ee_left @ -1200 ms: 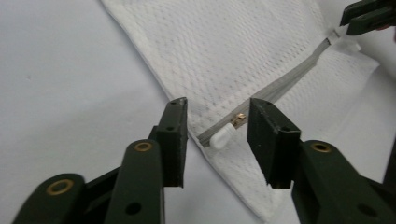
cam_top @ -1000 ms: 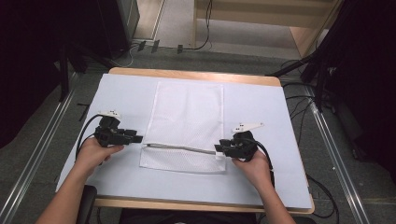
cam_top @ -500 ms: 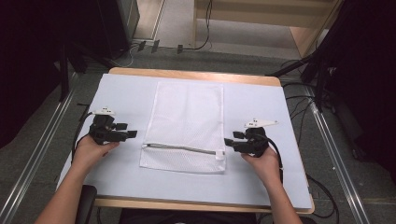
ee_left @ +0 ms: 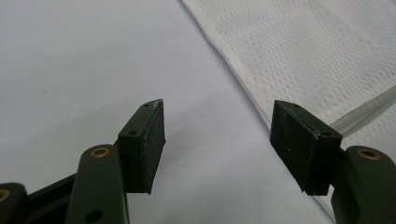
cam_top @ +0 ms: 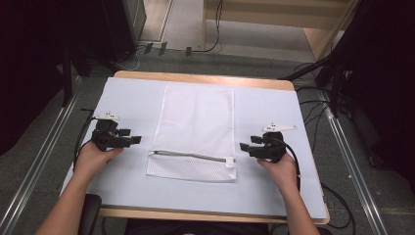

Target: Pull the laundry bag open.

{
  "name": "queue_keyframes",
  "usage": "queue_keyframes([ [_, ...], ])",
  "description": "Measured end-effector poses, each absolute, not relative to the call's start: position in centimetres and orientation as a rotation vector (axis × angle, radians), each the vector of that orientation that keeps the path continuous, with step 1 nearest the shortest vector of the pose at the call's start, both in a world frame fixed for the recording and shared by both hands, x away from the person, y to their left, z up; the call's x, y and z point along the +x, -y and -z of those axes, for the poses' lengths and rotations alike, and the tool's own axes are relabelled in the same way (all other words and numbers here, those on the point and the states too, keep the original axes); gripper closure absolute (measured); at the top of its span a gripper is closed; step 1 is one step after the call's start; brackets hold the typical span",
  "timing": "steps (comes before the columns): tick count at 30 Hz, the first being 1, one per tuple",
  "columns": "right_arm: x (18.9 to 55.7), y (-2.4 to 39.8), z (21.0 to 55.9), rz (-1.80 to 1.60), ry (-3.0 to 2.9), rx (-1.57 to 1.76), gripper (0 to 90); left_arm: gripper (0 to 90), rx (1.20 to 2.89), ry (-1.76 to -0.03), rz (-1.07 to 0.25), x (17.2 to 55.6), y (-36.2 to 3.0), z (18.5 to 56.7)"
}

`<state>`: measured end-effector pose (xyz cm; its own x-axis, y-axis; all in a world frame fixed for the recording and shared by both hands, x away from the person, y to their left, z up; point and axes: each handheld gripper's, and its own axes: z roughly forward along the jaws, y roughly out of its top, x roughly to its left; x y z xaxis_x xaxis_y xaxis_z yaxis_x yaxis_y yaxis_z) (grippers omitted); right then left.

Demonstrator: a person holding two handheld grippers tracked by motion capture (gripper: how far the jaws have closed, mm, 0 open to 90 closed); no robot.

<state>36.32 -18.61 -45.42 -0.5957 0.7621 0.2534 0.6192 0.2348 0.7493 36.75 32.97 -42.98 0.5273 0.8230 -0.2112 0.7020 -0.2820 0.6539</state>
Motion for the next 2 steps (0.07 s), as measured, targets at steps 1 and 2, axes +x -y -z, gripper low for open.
queue_keyframes([
  [1, 36.37, 18.67, 45.45, -1.292, -2.325, 1.324, 37.0, 35.2, 2.054, -1.239, -0.215, 36.77, -32.99, 42.99],
  [2, 36.37, 18.67, 45.45, -1.292, -2.325, 1.324, 37.0, 35.2, 2.053, -1.239, -0.216, 36.79, -32.98, 43.03],
])
